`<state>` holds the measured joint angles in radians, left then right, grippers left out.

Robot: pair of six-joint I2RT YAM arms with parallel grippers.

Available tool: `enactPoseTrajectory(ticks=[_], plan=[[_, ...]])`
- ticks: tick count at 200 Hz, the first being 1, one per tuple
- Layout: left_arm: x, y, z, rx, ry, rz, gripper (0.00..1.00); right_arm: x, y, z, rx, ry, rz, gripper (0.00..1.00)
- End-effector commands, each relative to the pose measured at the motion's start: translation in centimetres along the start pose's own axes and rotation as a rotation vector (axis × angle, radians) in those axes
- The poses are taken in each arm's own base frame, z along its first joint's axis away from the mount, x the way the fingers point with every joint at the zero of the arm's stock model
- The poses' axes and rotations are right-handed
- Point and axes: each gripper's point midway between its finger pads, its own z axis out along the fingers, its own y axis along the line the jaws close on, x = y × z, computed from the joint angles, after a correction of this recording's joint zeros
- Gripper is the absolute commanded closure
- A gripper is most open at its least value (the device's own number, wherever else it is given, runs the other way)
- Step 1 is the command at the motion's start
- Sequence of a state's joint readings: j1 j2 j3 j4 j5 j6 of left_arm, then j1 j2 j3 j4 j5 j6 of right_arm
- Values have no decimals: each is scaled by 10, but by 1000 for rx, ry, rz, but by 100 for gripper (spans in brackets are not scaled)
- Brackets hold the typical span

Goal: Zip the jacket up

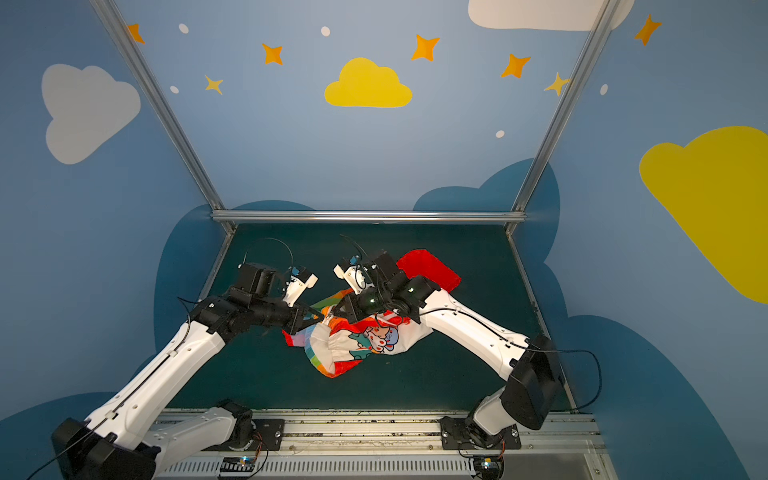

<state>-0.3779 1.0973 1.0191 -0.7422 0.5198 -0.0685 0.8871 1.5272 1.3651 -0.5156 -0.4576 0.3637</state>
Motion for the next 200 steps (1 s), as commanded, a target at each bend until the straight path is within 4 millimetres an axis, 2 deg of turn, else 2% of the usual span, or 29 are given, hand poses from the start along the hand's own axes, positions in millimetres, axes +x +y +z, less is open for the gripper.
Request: enactPoseTrajectory(ticks=[1, 46, 92, 130, 143, 167, 200], plan=[[15, 6, -5, -42, 62, -46, 97, 20, -30, -4, 215, 104, -87, 100], [19, 3, -7, -31, 62, -44, 97, 16, -51, -2, 417, 182, -145, 100], [31, 6, -5, -36, 79, -53, 97, 2, -69, -4, 499, 108, -64, 100], [35, 7, -2, -32, 89, -48, 97, 7, -88, -11, 544, 116, 10, 100], [38, 17, -5, -92, 102, -33, 97, 13, -98, -13, 551, 131, 39, 100], [39, 36, -16, -218, 124, 9, 97, 17, -119, -31, 597, 119, 91, 100], [25, 63, -31, -364, 107, 104, 97, 0, -156, -78, 683, 9, 177, 100]])
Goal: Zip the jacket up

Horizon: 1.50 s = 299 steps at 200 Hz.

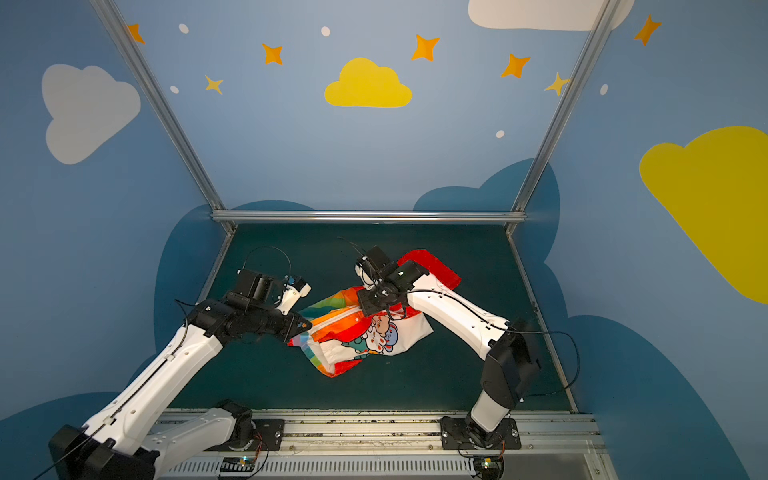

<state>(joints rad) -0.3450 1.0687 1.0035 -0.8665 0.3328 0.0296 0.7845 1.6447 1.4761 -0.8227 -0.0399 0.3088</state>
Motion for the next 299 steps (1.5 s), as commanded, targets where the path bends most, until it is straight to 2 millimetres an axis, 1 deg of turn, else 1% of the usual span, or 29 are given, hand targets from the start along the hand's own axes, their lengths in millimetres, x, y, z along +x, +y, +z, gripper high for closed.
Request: enactPoseTrajectory(ticks=[1, 15, 32, 33, 36, 37, 40, 44, 60, 68, 81, 94, 97, 103, 113, 121, 131, 147, 156, 175, 188, 196, 210, 240, 251, 268, 291, 295, 299], plan=[[-1, 29, -14, -163, 16, 83, 97, -14, -54, -32, 130, -87, 93, 100], [-20, 35, -17, -175, -20, 129, 97, -31, -74, -47, 149, -138, 121, 100], [-52, 43, -22, -184, -55, 171, 97, -55, -99, -69, 187, -187, 147, 100], [-57, 43, -25, -185, -65, 177, 97, -56, -100, -70, 190, -189, 148, 100], [-60, 45, -24, -185, -59, 180, 97, -58, -104, -73, 198, -191, 152, 100], [-64, 45, -26, -188, -67, 185, 97, -60, -106, -75, 202, -193, 154, 100], [-67, 48, -25, -189, -60, 190, 97, -65, -110, -81, 214, -210, 160, 100], [-77, 51, -30, -201, -72, 203, 97, -70, -115, -88, 229, -222, 167, 100], [-101, 65, -39, -249, -75, 244, 97, -84, -136, -115, 288, -276, 193, 100], [-113, 68, -45, -261, -90, 269, 97, -87, -145, -129, 315, -304, 206, 100], [-127, 67, -52, -260, -121, 331, 97, -88, -155, -146, 353, -341, 214, 100], [-134, 62, -55, -244, -142, 367, 97, -79, -158, -156, 369, -340, 222, 100], [-134, 57, -54, -214, -148, 377, 97, -74, -158, -156, 370, -331, 225, 100], [-132, 52, -53, -183, -148, 382, 97, -66, -158, -155, 369, -314, 231, 100], [-125, 48, -47, -147, -131, 369, 97, -47, -155, -146, 353, -268, 250, 100], [-115, 44, -39, -107, -114, 349, 97, -31, -153, -136, 334, -232, 270, 100], [-101, 38, -29, -51, -94, 329, 97, -7, -150, -118, 305, -178, 297, 100], [-74, 32, -9, 11, -51, 297, 97, 30, -147, -88, 270, -94, 352, 100], [-56, 32, 2, 25, -14, 283, 97, 46, -146, -75, 256, -56, 375, 100], [-19, 29, 25, 65, 83, 273, 97, 85, -150, -41, 257, 54, 434, 100], [5, 25, 42, 108, 155, 293, 97, 103, -149, -20, 237, 109, 467, 100], [17, 25, 53, 115, 200, 289, 97, 108, -148, -8, 220, 127, 484, 100], [31, 27, 65, 142, 265, 266, 97, 114, -146, 8, 194, 149, 510, 100], [54, 38, 90, 165, 405, 220, 97, 118, -149, 29, 198, 182, 526, 100], [55, 41, 98, 174, 435, 207, 97, 119, -149, 34, 198, 196, 522, 100], [56, 47, 106, 165, 468, 199, 97, 117, -150, 35, 205, 191, 507, 100], [48, 57, 115, 125, 433, 234, 97, 111, -155, 34, 219, 156, 483, 100], [46, 58, 116, 122, 424, 242, 96, 110, -156, 34, 218, 157, 480, 100], [44, 58, 117, 119, 415, 246, 92, 110, -155, 34, 217, 163, 477, 100]])
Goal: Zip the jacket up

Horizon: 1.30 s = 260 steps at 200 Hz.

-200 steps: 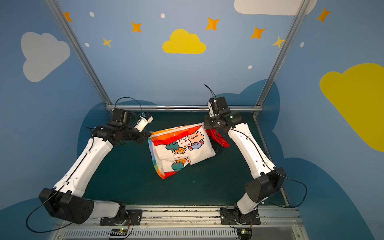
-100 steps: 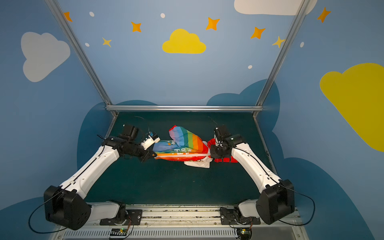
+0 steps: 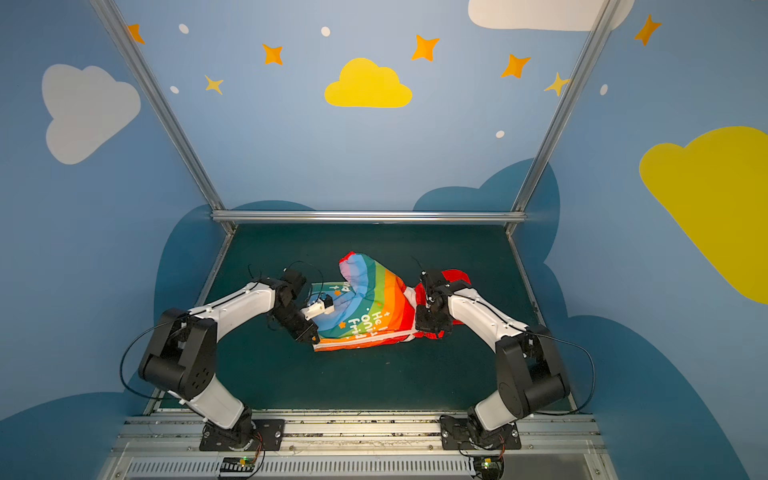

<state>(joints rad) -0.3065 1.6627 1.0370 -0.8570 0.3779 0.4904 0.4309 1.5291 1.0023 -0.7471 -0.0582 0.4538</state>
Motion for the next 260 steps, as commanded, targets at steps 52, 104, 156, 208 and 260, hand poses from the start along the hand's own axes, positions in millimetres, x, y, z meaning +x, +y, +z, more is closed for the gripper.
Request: enactPoseTrajectory(ticks=[52, 104, 156, 208, 260], plan=[[-17, 19, -38, -188, -62, 72, 1, -25, -7, -44, 45, -203, -76, 14], [-52, 64, -149, -711, -746, -60, 1, -69, -53, -80, 220, -539, -117, 13], [-7, 116, -167, -927, -1054, -313, 1, -106, -80, -82, 287, -943, -167, 13], [12, 153, -150, -931, -1119, -494, 1, -118, -106, -55, 349, -1024, -171, 13], [6, 172, -143, -963, -1113, -475, 1, -126, -116, -43, 269, -1125, -146, 13]])
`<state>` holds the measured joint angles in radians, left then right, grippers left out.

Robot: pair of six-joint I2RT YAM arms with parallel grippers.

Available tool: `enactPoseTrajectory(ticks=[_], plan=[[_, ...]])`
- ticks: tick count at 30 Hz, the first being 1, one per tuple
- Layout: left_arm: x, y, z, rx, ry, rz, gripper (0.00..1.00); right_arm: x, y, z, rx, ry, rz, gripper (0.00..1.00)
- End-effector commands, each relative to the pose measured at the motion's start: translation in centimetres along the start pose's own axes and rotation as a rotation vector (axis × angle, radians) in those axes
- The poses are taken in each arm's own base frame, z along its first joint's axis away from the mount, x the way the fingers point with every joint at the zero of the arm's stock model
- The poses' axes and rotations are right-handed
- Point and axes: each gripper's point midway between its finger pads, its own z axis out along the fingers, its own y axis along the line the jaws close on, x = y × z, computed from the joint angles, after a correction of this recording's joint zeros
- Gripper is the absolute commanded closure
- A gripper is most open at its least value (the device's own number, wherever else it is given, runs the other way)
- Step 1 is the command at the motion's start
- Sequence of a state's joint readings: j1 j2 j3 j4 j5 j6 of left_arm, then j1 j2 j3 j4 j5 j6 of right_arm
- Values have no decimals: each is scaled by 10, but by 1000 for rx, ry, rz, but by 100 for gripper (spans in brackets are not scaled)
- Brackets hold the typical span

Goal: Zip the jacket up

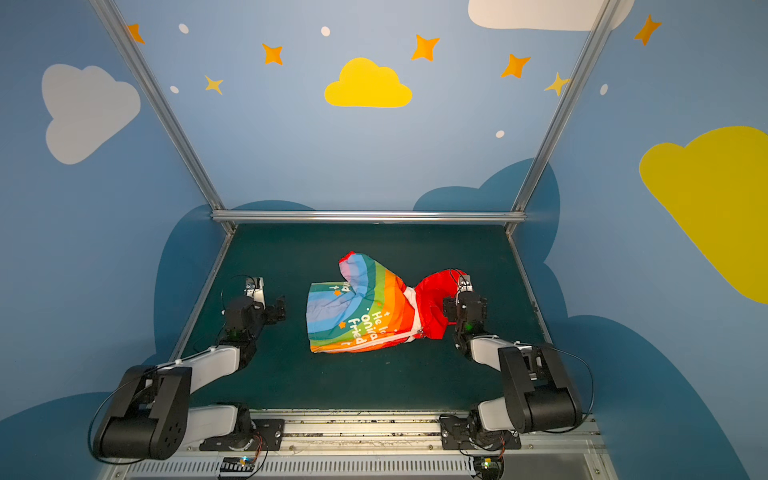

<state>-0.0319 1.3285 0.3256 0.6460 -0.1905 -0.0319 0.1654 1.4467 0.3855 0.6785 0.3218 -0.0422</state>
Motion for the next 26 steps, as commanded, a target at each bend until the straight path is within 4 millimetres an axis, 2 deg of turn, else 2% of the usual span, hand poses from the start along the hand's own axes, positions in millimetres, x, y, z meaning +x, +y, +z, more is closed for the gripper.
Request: enactPoseTrajectory(ticks=[1, 3, 5, 7, 9, 26], plan=[[-27, 5, 4, -18, -116, -21, 1, -26, -1, 0, -33, -168, 50, 13], [-18, 7, 10, -20, -112, -36, 1, -17, 0, 2, -60, -136, 68, 13], [-7, 6, 17, -8, -124, -38, 1, -18, 2, 9, -67, -158, 56, 13], [-9, 5, 25, -10, -141, -30, 1, -15, 2, 10, -80, -108, 69, 13], [-8, 6, 33, -19, -50, -29, 1, -16, 2, 13, -120, -98, 86, 13], [-6, 5, 32, -18, -33, -32, 1, -16, 2, 14, -139, -87, 97, 12]])
